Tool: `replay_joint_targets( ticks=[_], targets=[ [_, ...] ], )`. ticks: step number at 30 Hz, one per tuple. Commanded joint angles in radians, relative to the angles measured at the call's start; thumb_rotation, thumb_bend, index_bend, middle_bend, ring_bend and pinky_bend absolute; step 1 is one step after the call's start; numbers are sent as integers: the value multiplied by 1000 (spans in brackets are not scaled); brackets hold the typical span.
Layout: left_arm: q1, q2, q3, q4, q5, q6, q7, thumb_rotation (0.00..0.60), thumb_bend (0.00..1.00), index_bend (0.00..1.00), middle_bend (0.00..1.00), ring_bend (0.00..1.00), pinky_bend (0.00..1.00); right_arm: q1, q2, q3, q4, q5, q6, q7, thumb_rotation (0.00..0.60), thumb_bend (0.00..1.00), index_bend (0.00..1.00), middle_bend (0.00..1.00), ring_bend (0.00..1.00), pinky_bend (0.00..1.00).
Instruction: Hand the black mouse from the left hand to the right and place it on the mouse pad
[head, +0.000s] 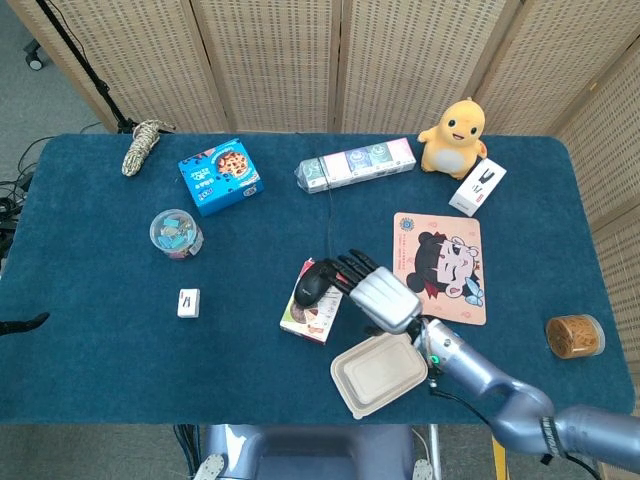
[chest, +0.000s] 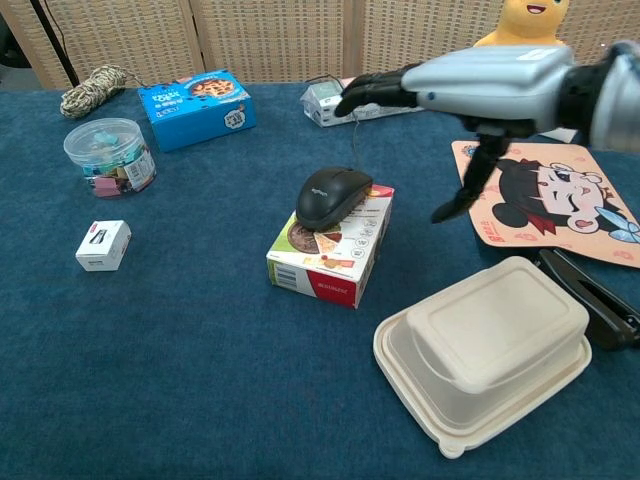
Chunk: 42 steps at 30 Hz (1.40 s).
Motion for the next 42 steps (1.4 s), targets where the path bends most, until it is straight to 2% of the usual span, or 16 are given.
replay_joint_targets(
  ticks=[1,8,13,21,32,42],
  targets=[
    [10,20,-3,4,15,-24,-33,600,116,0,0,0,0,108,-128,49,112,126,-74,-85,600,0,82,0,0,37],
    [16,26,-10,9,18,-42,-45,600,116,0,0,0,0,199,-203,67,209,233,-114,-145,600,0,90,0,0,41],
    [19,32,-18,12,13,-51,-54,600,116,0,0,0,0,254,-192,48,205,339,-153,-217,600,0,92,0,0,41],
    [26,35,-25,12,16,-57,-64,600,115,0,0,0,0,311,-192,8,223,460,-147,-287,600,0,122,0,0,55],
    [26,36,-36,19,9,-79,-74,600,116,0,0,0,0,365,-205,-39,270,521,-151,-290,600,11,210,92,0,148],
    [33,42,-47,26,16,-88,-106,600,116,0,0,0,0,389,-237,-61,314,524,-146,-245,600,150,282,176,48,220]
  ],
)
